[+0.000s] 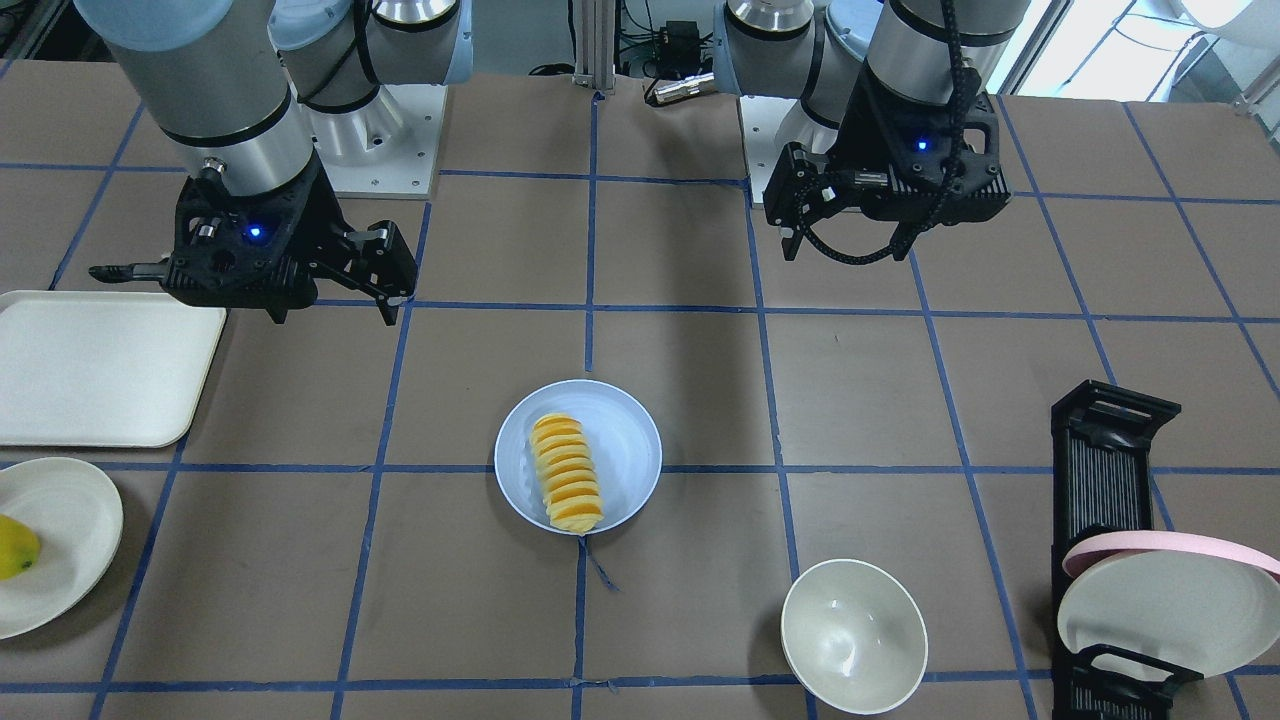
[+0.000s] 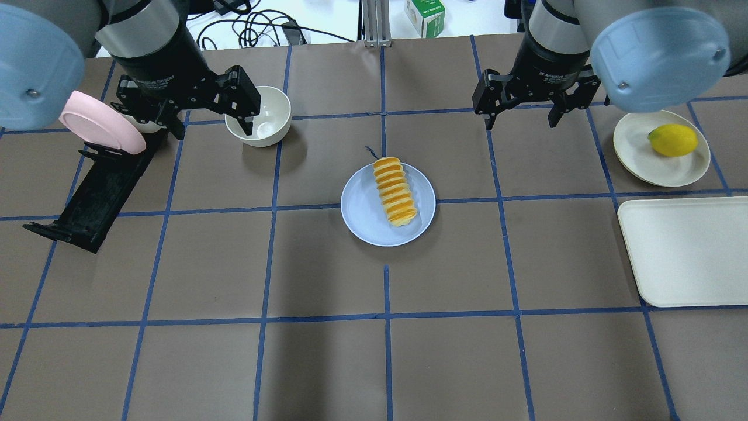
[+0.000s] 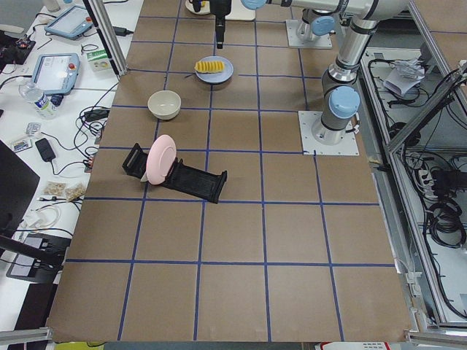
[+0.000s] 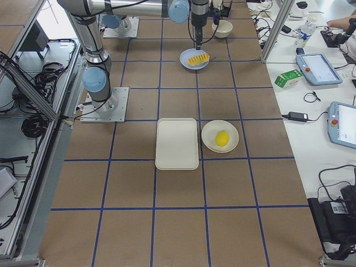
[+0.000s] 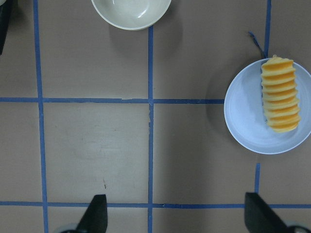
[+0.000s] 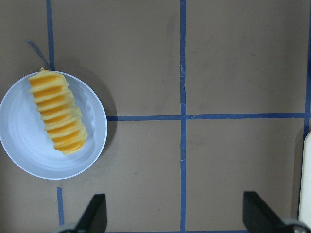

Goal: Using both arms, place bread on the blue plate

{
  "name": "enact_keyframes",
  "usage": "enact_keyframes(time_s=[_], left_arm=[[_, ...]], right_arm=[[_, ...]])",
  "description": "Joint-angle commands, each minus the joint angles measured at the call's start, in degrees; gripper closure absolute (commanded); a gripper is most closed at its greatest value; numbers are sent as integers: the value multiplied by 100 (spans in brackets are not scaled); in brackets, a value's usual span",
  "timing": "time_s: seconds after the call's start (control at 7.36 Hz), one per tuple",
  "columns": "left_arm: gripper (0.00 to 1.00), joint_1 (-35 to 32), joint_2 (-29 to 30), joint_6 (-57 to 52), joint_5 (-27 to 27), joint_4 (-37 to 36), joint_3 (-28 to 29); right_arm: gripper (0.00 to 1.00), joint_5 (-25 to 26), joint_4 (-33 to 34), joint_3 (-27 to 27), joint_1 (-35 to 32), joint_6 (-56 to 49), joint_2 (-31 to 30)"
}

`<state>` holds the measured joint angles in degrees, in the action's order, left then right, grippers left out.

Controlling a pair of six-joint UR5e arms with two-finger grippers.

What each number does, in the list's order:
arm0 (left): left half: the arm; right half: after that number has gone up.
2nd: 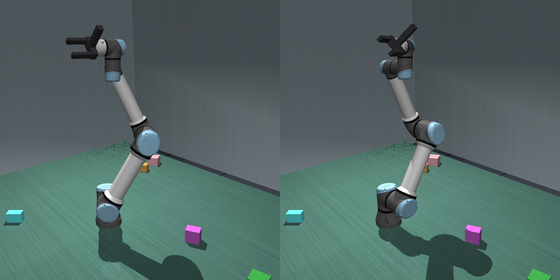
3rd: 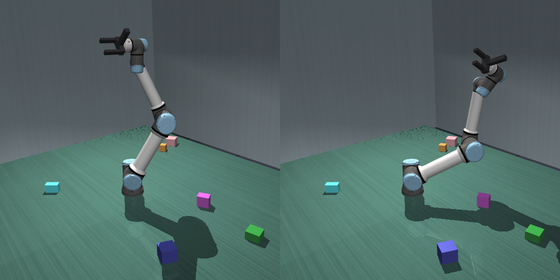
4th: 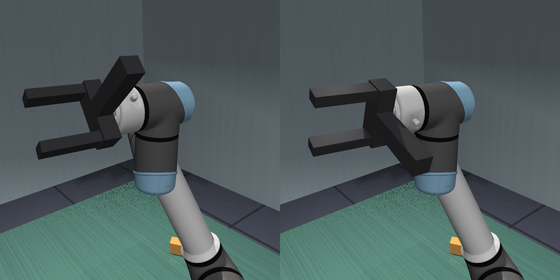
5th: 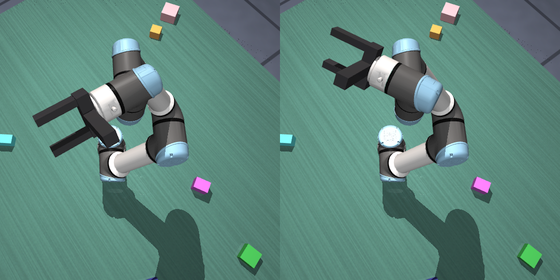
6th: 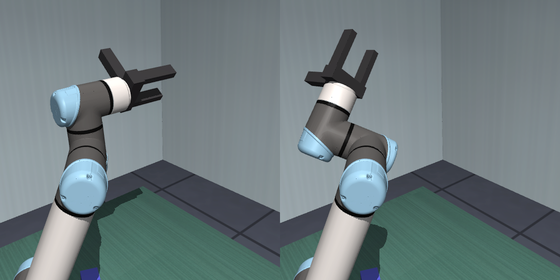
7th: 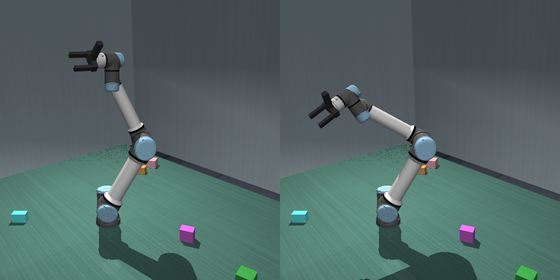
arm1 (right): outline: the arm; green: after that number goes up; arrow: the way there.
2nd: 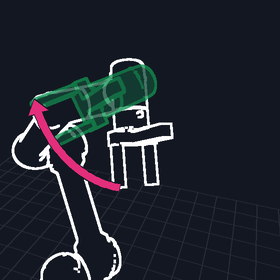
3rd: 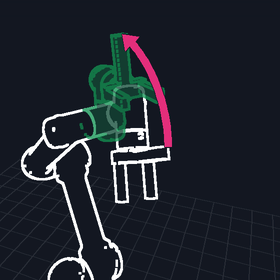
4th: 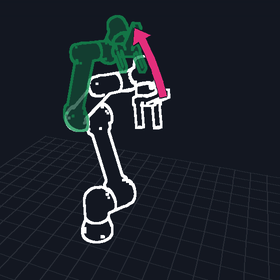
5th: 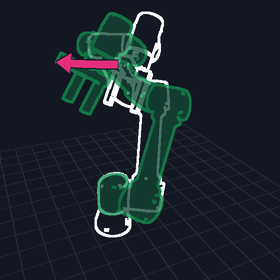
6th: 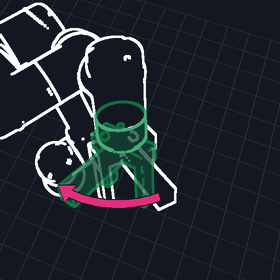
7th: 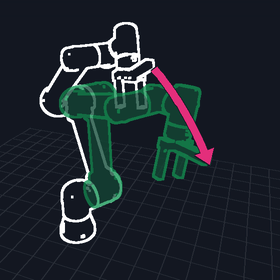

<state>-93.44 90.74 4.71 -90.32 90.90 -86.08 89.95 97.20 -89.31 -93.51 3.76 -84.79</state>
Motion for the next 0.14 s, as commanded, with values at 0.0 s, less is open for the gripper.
enact_keyframes(time_s=[0.0], left_arm=[[0,-8,-74,-5,6,16,-6]], right_arm=[[0,5,-8,11,0,11,15]])
